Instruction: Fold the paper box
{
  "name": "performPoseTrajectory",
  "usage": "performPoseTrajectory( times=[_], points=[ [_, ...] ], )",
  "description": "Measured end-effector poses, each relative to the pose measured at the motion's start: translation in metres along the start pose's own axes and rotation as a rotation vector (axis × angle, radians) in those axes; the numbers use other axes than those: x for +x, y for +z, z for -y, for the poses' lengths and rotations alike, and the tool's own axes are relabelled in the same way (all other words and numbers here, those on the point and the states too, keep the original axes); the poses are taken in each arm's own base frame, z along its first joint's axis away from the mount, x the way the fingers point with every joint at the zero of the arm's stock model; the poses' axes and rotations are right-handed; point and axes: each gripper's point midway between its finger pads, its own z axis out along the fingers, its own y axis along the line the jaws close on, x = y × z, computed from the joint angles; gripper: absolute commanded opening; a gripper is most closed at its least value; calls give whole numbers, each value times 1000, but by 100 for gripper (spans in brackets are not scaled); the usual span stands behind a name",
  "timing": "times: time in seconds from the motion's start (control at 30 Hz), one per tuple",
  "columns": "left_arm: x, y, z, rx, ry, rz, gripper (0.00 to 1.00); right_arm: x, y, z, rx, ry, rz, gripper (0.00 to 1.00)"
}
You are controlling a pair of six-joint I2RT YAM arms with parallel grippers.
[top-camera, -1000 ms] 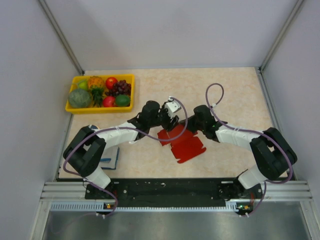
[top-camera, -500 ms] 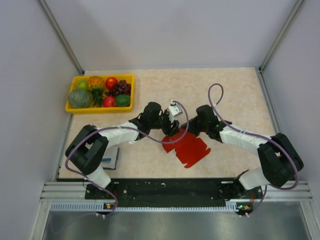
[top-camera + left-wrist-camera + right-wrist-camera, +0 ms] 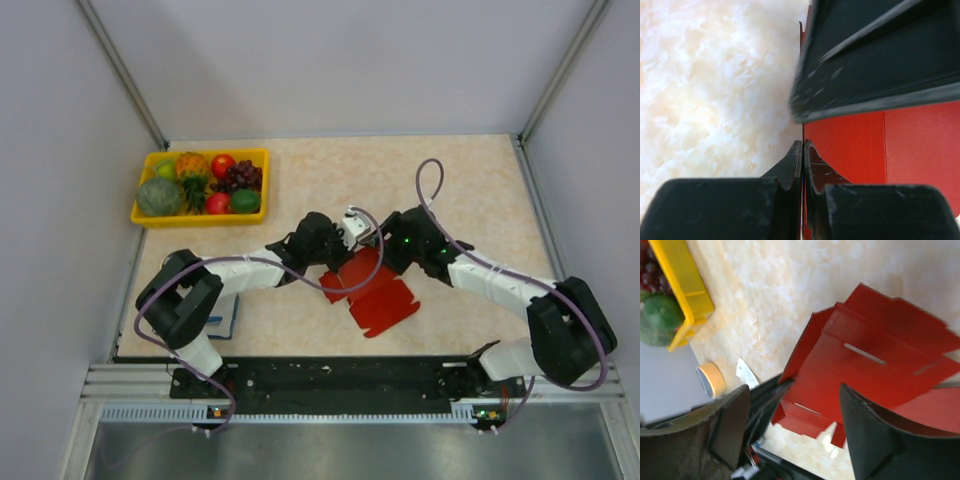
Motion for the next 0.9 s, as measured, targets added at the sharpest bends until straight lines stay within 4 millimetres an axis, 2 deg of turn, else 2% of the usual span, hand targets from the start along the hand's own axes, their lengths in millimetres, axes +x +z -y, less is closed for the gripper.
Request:
performPoseTrajectory(
  times=[0.07, 0.13, 0.17, 0.2, 0.23, 0.27, 0.3, 0.33, 0.43, 0.57, 0.73, 0.9],
  points=[
    [4, -1, -5, -31, -9, -16, 0, -6, -11, -2, -40, -93, 7, 74],
    [8, -3, -11, -73, -31, -36, 0, -16, -25, -2, -79, -166, 32, 65],
    [11, -5, -13, -94, -45, -47, 0, -20, -35, 0, -104, -209, 48, 58],
    [11, -6, -15, -109, -58, -53, 0, -22, -41, 1, -121, -240, 57, 39],
    [13, -9, -17, -129, -74, -63, 0, -22, -48, 1, -157, -268, 65, 26],
    [14, -12, -18, -143, -92, -71, 0, -19, -52, 1, -193, -286, 60, 18],
    [14, -15, -20, -159, -109, -79, 0, -15, -52, 2, -211, -308, 50, 5],
    [14, -18, -21, -175, -126, -82, 0, -11, -50, 4, -235, -315, 38, 0],
    [14, -26, -22, -205, -175, -90, 0, 5, -35, 20, -239, -312, -30, 0],
    [17, -30, -23, -238, -244, -110, 0, 18, -6, 31, -228, -289, -110, 0],
    [21, -32, -25, -269, -300, -125, 0, 29, 15, 34, -242, -253, -160, 0],
    [15, -36, -27, -291, -312, -103, 0, 49, 27, 36, -248, -248, -209, 0]
  ],
)
